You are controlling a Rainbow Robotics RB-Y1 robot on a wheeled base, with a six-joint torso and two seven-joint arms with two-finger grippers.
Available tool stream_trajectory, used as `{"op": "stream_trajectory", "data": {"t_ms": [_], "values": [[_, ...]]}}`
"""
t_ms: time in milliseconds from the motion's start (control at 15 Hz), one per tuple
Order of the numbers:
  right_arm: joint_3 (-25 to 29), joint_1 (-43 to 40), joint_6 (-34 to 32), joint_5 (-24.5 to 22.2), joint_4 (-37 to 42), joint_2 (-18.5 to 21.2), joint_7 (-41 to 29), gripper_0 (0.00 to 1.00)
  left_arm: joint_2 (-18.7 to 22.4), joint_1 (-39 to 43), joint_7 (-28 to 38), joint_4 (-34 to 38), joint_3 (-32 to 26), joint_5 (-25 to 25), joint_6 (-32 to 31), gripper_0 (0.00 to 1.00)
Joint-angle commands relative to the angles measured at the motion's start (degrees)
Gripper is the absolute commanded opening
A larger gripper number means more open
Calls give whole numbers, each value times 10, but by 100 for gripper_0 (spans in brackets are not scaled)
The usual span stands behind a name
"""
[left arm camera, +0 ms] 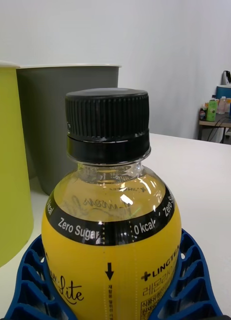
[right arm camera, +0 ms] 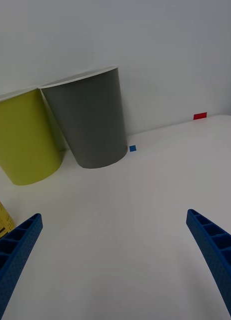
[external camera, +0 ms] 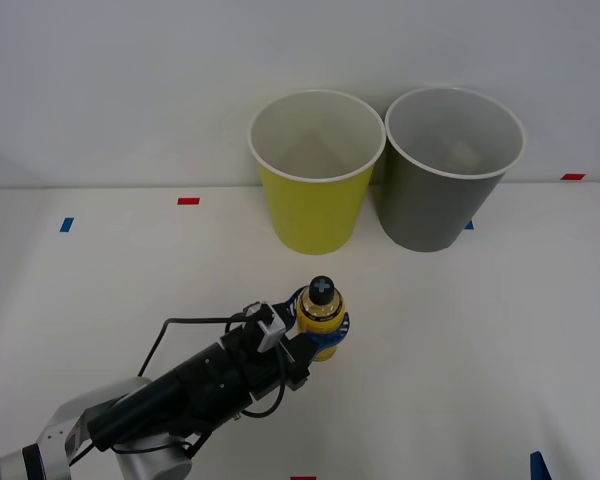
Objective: Put cans in the gray bin and PET bottles in the light green bin.
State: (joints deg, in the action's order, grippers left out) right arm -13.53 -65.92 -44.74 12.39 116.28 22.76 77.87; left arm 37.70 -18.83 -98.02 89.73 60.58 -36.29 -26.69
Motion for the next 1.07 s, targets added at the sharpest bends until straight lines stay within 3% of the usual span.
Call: {"op": "stream_trajectory", "data": {"t_ms": [67, 133, 600, 800, 1067], "values": [[0, 0, 0, 0, 0, 0, 0, 100, 5, 0, 0, 4, 0, -2, 0, 0], [0, 0, 0, 0, 0, 0, 0, 100, 11, 0, 0, 12, -1, -2, 2, 0], [0, 0, 0, 0, 0, 0, 0, 100, 74, 13, 18, 162, -68, -11, 168, 0], [0, 0, 0, 0, 0, 0, 0, 100, 70, 106, 13, 299, -189, -2, 335, 0], [0, 0, 0, 0, 0, 0, 0, 100, 61, 163, 1, 454, -333, -12, 558, 0]]}}
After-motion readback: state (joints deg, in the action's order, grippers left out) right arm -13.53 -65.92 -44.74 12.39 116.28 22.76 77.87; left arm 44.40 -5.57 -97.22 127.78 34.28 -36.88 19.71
